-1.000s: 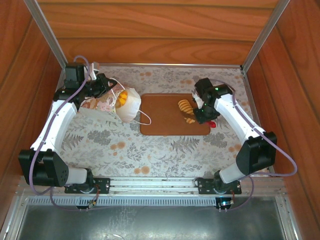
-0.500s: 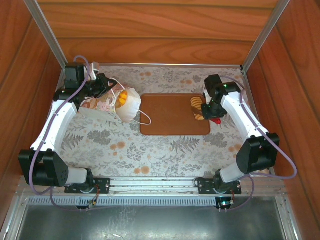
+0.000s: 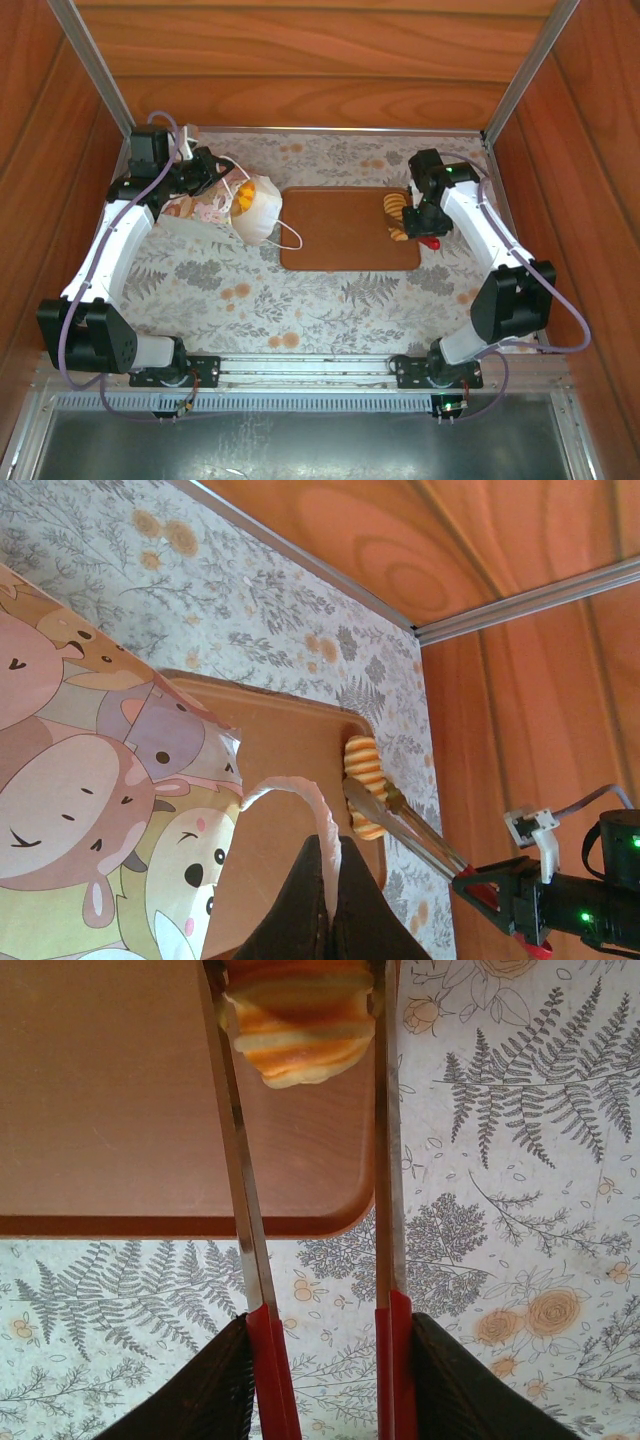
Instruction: Take the fake bread out of the paper bag
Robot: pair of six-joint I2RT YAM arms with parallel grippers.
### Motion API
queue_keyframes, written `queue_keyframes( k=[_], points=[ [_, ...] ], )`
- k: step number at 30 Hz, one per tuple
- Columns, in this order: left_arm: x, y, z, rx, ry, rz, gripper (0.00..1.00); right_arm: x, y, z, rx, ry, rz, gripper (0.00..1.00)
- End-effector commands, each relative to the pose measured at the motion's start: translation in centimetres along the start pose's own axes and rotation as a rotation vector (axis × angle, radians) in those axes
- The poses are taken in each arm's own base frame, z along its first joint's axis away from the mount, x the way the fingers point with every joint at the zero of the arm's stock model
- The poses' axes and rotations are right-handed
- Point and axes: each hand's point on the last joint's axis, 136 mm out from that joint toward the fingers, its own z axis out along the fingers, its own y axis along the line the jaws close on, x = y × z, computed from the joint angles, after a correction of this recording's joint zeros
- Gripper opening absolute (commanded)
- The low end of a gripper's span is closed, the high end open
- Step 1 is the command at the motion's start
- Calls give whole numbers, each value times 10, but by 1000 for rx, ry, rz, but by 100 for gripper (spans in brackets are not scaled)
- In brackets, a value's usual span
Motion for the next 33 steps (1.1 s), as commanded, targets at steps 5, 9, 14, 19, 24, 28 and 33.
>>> queue_keyframes(
  k=[5,9,14,19,24,28,33],
  points=[
    [-2,-11,-5,28,-19,26,0,-5,-5,-4,14,-5,51,43],
    [-1,-10,-4,26,-19,25,0,-8,-8,-6,27,-18,47,45],
    [-1,-9,-4,26,-16,24,0,-12,-9,-7,38,-28,46,44],
    [-2,-10,-4,26,-21,29,0,-17,-8,-7,33,-34,49,42],
    [-1,-10,-5,25,-21,27,0,-17,-8,-7,34,-29,48,48],
    [-2,-10,-5,25,-24,29,0,-17,-9,-14,30,-52,45,50],
    [-2,-11,-5,25,-24,29,0,-16,-9,-24,20,-84,38,51]
  ],
)
